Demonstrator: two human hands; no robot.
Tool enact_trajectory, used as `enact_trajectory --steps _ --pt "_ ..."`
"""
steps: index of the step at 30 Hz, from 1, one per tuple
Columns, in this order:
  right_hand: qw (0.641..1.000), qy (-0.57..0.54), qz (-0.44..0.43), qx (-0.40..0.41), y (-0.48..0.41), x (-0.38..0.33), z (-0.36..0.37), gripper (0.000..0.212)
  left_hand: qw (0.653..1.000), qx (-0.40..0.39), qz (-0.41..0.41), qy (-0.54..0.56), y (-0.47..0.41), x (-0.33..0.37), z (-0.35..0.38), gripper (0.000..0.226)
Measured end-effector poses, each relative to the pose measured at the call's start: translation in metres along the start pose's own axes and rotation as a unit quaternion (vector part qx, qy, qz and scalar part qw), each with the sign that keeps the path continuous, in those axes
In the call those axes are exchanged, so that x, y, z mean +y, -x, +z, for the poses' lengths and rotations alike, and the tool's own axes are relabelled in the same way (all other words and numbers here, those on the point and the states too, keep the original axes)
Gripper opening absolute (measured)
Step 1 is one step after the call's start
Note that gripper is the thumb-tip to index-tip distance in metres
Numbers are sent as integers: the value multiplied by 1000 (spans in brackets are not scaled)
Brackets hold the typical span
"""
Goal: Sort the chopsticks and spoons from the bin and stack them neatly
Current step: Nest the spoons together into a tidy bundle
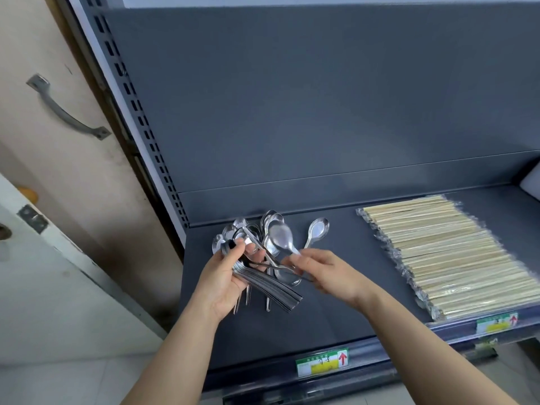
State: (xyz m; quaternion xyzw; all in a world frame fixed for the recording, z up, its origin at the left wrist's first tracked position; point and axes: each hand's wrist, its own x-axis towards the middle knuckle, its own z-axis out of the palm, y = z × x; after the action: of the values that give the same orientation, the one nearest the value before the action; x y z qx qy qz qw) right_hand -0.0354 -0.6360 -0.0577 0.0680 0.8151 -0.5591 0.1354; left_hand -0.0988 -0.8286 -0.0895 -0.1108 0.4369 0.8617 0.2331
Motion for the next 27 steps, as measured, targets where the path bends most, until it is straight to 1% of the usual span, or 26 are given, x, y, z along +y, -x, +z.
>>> enact_trajectory --steps 2,4,7,11,13,14,16,17,18,19,23,25,27 --pt "996 86 -24 -5 -2 -3 2 35 1000 -16 0 -25 3 -3 1 18" --pt "988 146 -47 -11 -5 -2 6 31 998 -35 -6 -43 7 -6 2 28" --pt "987 152 -56 -7 -11 5 9 28 998 -46 -13 -33 8 -9 5 46" --pt "993 107 -56 -21 -13 11 11 39 998 -49 -5 -32 7 -14 7 53" --pt "996 88 -31 -13 -17 14 8 44 999 -44 -3 -16 5 -16 5 47" --pt "995 96 -18 17 -22 18 4 41 999 -40 -3 -6 4 -17 3 41" --pt "978 173 4 113 -37 28 -5 24 1000 -28 0 -1 4 -16 -1 31" --pt "964 222 25 142 -43 31 -8 26 1000 -21 1 -1 4 -16 -4 29" --pt "952 266 45 146 -49 35 -9 33 1000 -14 2 -1 5 -15 -7 28" --pt "941 303 58 139 -55 38 -10 35 1000 -7 2 1 5 -15 -9 27" --pt "905 392 79 149 -70 38 -7 27 1000 21 4 12 7 -14 -17 22" --pt "888 423 88 157 -73 37 -8 31 1000 26 6 10 7 -15 -19 21" --pt "879 442 87 156 -74 36 -9 23 1000 29 6 4 7 -16 -18 17"
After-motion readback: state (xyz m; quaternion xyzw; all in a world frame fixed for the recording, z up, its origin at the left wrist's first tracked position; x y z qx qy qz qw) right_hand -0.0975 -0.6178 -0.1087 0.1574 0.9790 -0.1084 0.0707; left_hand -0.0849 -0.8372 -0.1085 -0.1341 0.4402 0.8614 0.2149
